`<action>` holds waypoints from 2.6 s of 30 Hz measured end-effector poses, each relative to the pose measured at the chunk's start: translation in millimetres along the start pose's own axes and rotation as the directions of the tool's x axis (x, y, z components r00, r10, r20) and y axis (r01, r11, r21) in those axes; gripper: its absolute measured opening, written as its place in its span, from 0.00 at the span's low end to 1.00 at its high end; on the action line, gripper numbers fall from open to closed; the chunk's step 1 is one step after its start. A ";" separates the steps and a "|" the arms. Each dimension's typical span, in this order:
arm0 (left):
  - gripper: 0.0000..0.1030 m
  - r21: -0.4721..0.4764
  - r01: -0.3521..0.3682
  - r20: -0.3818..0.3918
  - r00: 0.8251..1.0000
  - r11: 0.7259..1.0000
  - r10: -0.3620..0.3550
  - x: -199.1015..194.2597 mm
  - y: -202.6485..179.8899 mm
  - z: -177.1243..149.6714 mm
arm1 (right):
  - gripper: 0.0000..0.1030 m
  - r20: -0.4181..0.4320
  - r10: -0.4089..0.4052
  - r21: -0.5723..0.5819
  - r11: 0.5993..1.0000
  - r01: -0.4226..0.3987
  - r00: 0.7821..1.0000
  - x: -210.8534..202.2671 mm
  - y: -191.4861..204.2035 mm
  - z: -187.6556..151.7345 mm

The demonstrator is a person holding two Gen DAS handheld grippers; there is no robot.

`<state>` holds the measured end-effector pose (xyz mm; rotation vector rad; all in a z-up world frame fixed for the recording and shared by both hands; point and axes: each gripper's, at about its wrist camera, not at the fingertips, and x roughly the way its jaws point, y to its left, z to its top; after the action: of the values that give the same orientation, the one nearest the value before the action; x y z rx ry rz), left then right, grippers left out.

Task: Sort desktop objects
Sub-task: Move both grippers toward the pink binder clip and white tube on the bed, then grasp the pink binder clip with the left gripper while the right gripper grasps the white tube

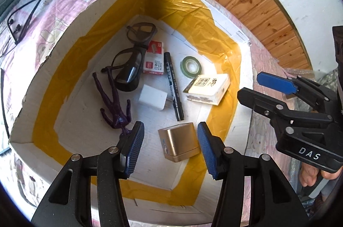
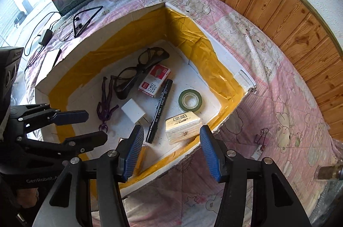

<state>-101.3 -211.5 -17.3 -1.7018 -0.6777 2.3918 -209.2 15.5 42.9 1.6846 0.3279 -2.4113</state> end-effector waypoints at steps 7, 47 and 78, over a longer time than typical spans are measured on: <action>0.53 0.049 -0.014 0.016 1.000 0.999 0.013 -7.5 -14.2 -10.6 | 0.54 0.039 0.007 0.006 1.000 -0.008 0.999 -19.7 1.4 -15.7; 0.53 0.363 -0.001 0.097 0.995 0.932 -0.037 -4.8 -129.8 -84.0 | 0.49 0.344 0.109 0.273 0.939 -0.211 0.932 -70.6 -98.0 -148.3; 0.54 0.334 0.011 -0.040 0.999 0.943 0.003 144.6 -233.9 43.5 | 0.18 0.152 -0.030 0.456 0.889 -0.043 0.988 104.5 -244.3 -134.1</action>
<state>-228.2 36.0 -30.6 -1.5955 -0.2476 2.2996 -190.7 285.3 -81.4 1.6313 -0.2993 -2.7489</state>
